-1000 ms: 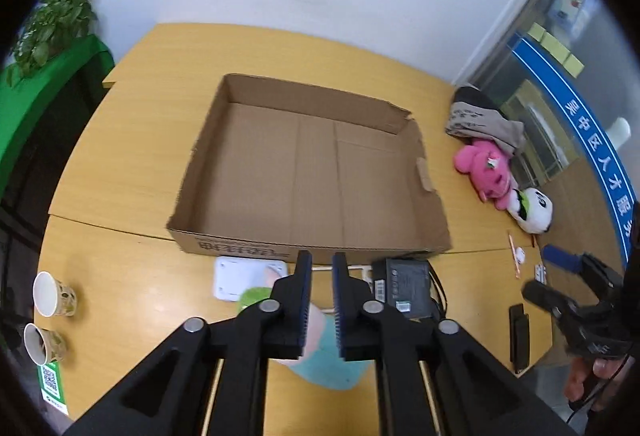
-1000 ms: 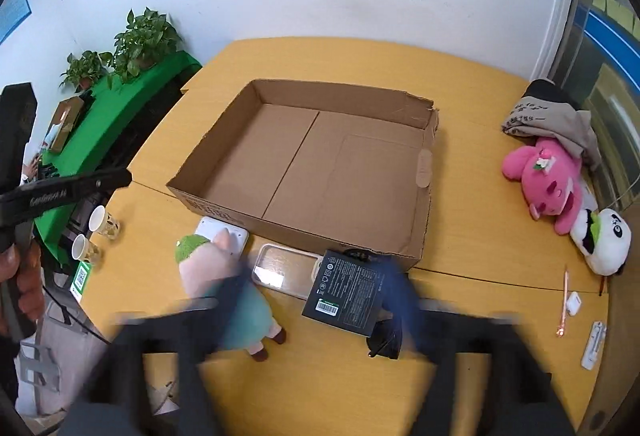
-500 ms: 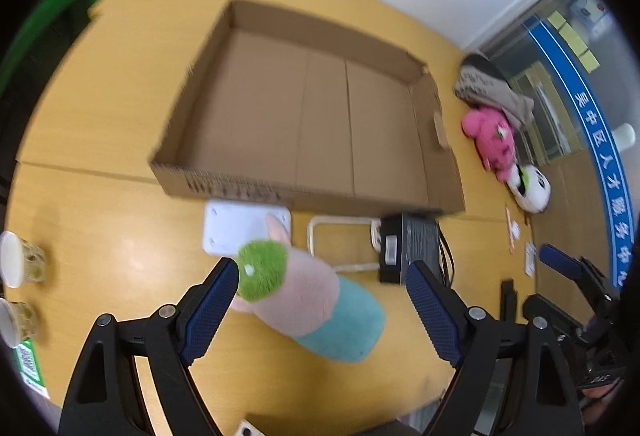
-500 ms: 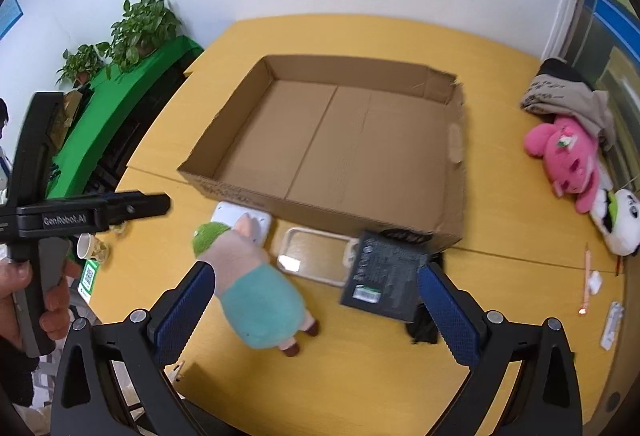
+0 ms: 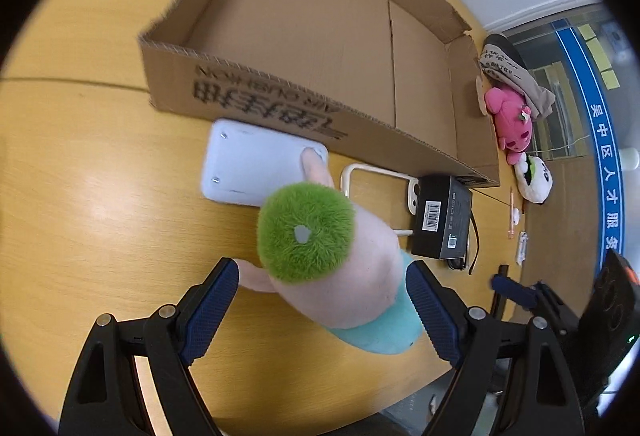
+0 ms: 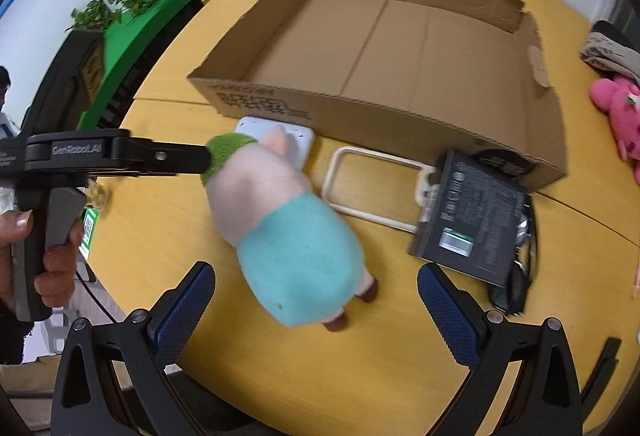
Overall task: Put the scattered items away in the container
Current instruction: 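Close both grippers around the pink-and-teal plush pig's body, then lift the plush pig with both grippers and carry it over the cardboard box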
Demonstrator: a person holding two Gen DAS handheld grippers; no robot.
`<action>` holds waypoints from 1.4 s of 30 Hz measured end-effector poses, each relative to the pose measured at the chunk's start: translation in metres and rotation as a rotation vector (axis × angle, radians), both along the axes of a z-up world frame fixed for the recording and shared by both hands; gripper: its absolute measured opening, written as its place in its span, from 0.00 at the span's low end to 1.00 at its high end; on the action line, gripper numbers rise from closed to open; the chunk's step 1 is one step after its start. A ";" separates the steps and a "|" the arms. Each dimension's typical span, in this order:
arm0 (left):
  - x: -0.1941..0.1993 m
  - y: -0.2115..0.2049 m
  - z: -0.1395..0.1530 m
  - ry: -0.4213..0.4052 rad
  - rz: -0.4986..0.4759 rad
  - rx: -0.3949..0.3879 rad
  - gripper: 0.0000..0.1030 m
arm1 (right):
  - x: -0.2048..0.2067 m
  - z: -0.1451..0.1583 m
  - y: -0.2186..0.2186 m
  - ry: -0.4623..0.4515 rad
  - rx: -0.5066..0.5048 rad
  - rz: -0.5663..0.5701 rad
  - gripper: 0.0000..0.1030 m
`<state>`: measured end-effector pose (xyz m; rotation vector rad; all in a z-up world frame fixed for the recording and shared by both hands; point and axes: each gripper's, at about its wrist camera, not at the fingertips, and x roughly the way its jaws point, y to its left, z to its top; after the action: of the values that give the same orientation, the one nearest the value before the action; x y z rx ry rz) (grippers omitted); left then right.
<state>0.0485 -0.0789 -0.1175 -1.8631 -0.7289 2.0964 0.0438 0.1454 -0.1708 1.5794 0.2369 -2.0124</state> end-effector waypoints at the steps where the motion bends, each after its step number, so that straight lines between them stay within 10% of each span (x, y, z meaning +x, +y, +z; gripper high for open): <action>1: -0.002 0.003 -0.006 -0.003 -0.003 0.012 0.83 | -0.001 -0.009 -0.004 -0.005 0.008 0.012 0.99; 9: -0.011 0.020 -0.035 0.023 -0.035 0.035 0.74 | -0.006 -0.092 -0.028 -0.170 -0.007 0.141 0.95; 18: -0.007 0.027 0.006 0.079 -0.079 -0.035 0.61 | 0.007 -0.080 -0.037 -0.164 -0.033 0.127 0.76; 33: -0.050 0.023 0.298 0.660 -0.125 -0.136 0.60 | -0.034 0.170 -0.052 0.344 -0.269 -0.010 0.74; 42: -0.073 0.014 0.392 0.867 -0.169 -0.192 0.60 | -0.064 0.269 -0.066 0.510 -0.367 -0.059 0.74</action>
<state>-0.0240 -0.0646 0.2749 -0.8465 -0.1525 2.5716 -0.0200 0.0796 0.0983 0.8464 0.0052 -2.3172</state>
